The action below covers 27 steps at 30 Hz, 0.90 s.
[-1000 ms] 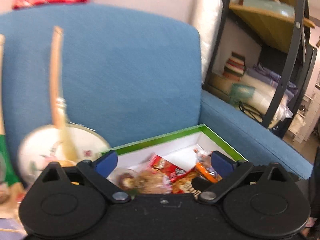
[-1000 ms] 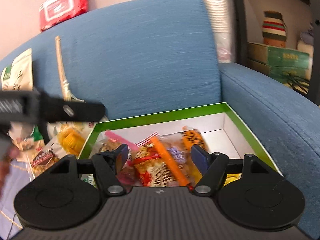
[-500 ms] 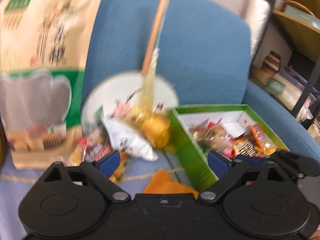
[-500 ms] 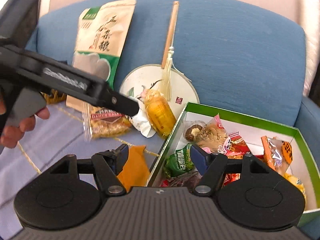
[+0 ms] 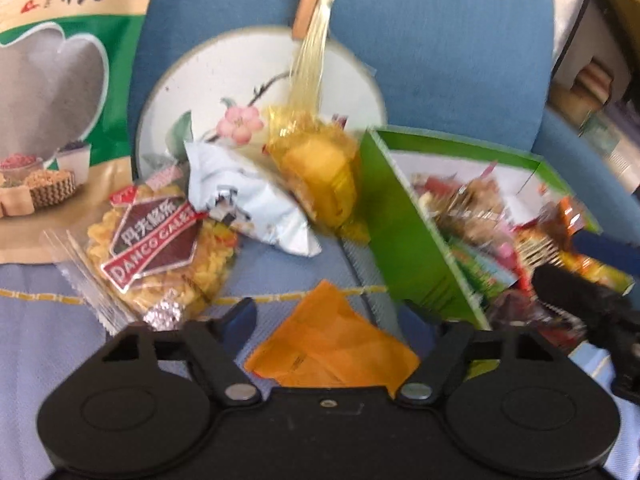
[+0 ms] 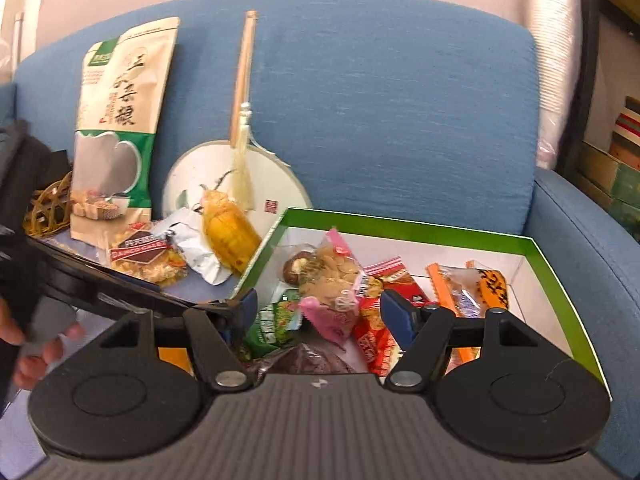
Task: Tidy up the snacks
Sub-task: 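Move both tools over the flat orange packet on the seat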
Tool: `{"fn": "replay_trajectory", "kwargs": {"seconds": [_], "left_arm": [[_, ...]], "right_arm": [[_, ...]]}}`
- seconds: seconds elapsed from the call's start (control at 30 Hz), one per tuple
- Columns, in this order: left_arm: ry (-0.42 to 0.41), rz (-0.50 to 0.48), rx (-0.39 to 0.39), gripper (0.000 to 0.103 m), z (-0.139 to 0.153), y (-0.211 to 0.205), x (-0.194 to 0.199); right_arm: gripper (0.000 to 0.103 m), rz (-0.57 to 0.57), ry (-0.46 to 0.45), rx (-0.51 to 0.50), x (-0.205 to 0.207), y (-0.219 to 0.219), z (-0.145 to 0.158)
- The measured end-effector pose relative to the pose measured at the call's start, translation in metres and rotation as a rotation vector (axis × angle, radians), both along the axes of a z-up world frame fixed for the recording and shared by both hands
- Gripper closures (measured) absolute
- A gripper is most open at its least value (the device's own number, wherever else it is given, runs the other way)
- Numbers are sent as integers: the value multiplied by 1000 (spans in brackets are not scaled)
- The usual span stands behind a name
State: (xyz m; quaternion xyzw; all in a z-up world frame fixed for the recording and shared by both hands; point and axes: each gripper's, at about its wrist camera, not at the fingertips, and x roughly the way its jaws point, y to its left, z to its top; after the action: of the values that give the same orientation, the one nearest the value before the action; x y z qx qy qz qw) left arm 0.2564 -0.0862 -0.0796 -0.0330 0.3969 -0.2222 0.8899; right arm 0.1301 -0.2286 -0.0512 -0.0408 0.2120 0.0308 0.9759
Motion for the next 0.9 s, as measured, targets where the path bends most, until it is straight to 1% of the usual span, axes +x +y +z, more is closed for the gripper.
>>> {"fn": "replay_trajectory", "kwargs": {"seconds": [0.03, 0.07, 0.1, 0.13, 0.17, 0.27, 0.33, 0.37, 0.4, 0.43, 0.47, 0.5, 0.53, 0.6, 0.63, 0.73, 0.9], "left_arm": [[7, 7, 7, 21, -3, 0, 0], [-1, 11, 7, 27, -5, 2, -2], [-15, 8, 16, 35, -6, 4, -5], [-26, -5, 34, 51, -7, 6, -8], [-34, -23, 41, 53, -7, 11, -12], [-17, -24, 25, 51, -7, 34, -24], [-13, -3, 14, 52, -5, 53, -31], [-3, 12, -11, 51, -2, 64, -35], [8, 35, -53, 48, 2, 76, -39], [12, 64, -111, 41, 8, 92, -45], [14, 88, -160, 26, 13, 105, -49], [15, 113, -191, 24, 18, 116, -54], [19, 125, -215, 24, 22, 125, -59], [39, 113, -261, 24, 26, 135, -68], [54, 106, -276, 24, 25, 137, -72], [97, 83, -316, 23, 18, 136, -78], [123, 100, -337, 23, 2, 128, -68]], "right_arm": [[0, 11, -1, -5, -1, 3, 0], [0, 26, 0, -11, -2, 6, 0], [0, 37, 0, -15, -1, 9, -1], [0, 45, 1, -18, 1, 12, -1], [0, 58, 3, -22, 0, 15, -1], [0, 90, 7, -17, -2, 21, 0], [0, 134, 22, 7, -2, 26, -1], [0, 165, 29, 19, -3, 31, -2], [0, 191, 31, 30, -4, 36, -2], [0, 224, 38, 44, -6, 41, -2], [0, 266, 48, 65, -8, 47, -2], [0, 317, 56, 90, -10, 54, -2], [0, 360, 63, 108, -12, 61, -3], [0, 452, 78, 122, -17, 79, -7], [0, 488, 81, 116, -18, 87, -11], [0, 512, 116, 69, -15, 108, -27], [0, 478, 118, -118, -5, 136, -59]]}}
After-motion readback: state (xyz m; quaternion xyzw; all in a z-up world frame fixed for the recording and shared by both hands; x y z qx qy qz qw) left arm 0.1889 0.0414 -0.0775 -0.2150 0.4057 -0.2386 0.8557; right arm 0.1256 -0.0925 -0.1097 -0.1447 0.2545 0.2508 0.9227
